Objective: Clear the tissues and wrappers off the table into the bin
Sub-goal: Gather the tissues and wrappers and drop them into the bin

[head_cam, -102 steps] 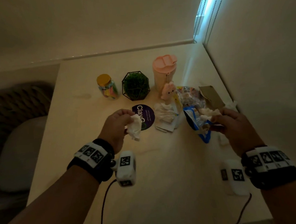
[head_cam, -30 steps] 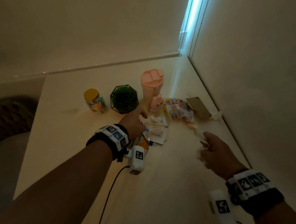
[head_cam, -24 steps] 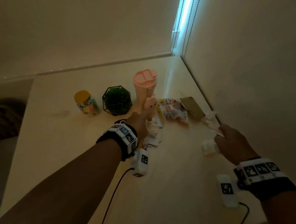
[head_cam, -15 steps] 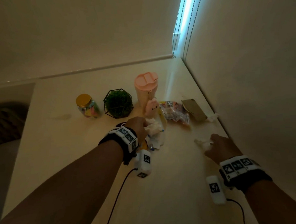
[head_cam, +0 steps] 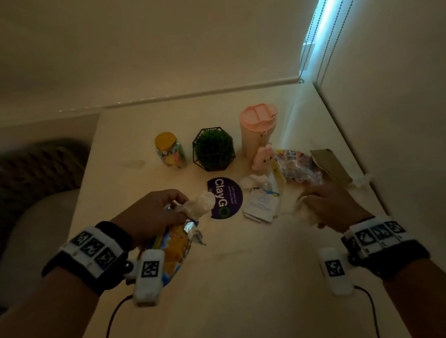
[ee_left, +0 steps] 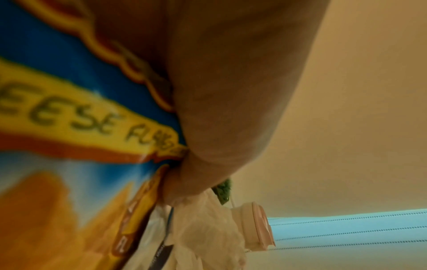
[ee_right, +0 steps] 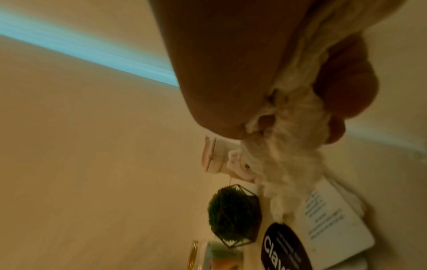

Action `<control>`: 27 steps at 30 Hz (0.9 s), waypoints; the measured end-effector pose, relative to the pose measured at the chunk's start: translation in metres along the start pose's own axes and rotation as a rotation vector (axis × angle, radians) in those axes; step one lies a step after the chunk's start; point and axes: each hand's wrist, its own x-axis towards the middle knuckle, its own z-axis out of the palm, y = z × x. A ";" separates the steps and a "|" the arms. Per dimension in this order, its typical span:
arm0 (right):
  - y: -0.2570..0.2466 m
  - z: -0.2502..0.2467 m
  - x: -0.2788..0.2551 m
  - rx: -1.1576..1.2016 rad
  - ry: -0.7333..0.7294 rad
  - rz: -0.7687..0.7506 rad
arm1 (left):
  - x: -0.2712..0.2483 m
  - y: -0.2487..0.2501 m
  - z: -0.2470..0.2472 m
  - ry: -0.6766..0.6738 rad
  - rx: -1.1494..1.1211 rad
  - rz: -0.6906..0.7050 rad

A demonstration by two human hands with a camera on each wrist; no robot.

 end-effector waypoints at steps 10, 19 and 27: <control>-0.046 0.061 0.042 -0.800 0.005 -0.141 | -0.038 -0.041 -0.008 0.091 -0.023 -0.061; -0.032 0.074 0.055 -0.610 -0.024 0.020 | -0.043 -0.060 -0.019 0.153 -0.053 -0.092; -0.023 0.051 0.040 -0.275 -0.018 -0.054 | -0.038 -0.080 -0.028 0.189 -0.100 -0.130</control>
